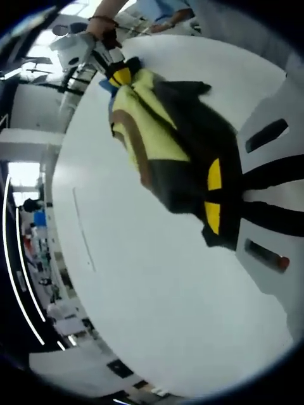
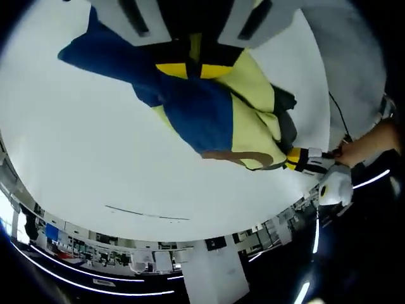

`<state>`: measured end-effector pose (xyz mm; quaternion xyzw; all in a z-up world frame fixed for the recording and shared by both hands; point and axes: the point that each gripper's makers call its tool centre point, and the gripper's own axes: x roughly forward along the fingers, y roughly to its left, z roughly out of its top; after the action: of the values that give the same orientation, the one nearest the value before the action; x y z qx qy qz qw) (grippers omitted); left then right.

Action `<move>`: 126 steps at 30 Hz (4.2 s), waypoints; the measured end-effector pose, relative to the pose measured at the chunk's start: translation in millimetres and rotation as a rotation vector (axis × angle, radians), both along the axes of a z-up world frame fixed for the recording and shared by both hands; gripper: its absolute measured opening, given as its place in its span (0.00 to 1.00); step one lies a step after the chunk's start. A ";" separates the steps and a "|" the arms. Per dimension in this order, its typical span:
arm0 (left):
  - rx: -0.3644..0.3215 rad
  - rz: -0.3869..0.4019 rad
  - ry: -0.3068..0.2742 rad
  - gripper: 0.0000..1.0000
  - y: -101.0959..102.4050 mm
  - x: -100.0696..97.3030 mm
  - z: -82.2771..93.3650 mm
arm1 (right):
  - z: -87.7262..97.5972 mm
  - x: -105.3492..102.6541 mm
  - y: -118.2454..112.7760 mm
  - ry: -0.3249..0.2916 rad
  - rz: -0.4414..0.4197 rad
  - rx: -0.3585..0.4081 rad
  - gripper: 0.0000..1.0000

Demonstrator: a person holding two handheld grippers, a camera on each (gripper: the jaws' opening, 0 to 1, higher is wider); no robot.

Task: Fold the garment on the visible template until the final outline fits inside the template.

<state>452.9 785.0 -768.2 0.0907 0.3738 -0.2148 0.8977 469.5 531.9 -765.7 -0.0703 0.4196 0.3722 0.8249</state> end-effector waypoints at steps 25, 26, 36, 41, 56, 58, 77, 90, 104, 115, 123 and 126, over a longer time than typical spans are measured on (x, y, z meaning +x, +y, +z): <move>-0.117 0.064 -0.085 0.30 11.0 33.1 49.4 | 34.0 49.7 4.8 -0.046 -0.019 0.061 0.23; -0.106 0.058 -0.078 0.30 11.8 34.1 46.5 | 29.3 51.2 4.9 -0.037 -0.014 0.059 0.23; -0.065 0.004 0.065 0.26 13.9 17.9 9.8 | 10.9 39.3 4.0 0.080 0.000 0.048 0.17; -0.024 -0.002 0.084 0.23 20.0 12.5 1.0 | 10.3 37.6 2.0 0.078 0.001 0.029 0.10; 0.018 -0.011 0.009 0.00 28.9 15.4 10.7 | 18.2 35.3 -1.7 0.008 0.026 -0.017 0.00; 0.030 -0.012 -0.008 0.00 30.2 16.1 14.5 | 20.7 35.6 -1.5 -0.004 0.037 -0.018 0.00; -0.117 0.172 -0.363 0.00 29.4 69.2 103.8 | 78.3 103.3 -10.9 -0.227 -0.095 0.074 0.00; -0.184 0.288 -0.387 0.00 20.6 148.3 96.3 | 58.3 176.4 -20.8 -0.250 -0.257 0.114 0.00; -0.199 0.398 -0.376 0.00 31.9 215.5 67.3 | 34.0 233.0 -28.8 -0.211 -0.400 0.157 0.00; -0.153 0.478 -0.294 0.00 41.1 237.8 25.9 | 11.7 254.1 -28.6 -0.165 -0.478 0.159 0.00; -0.016 0.412 -0.291 0.00 33.7 245.4 18.8 | -3.4 255.8 -29.1 -0.180 -0.471 0.068 0.00; -0.013 0.418 -0.286 0.00 37.9 243.1 17.8 | -4.9 261.5 -30.8 -0.185 -0.458 0.046 0.00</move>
<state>695.9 823.0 -750.4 0.0353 0.2522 -0.0117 0.9670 731.0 501.1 -770.5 0.0116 0.3387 0.1770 0.9240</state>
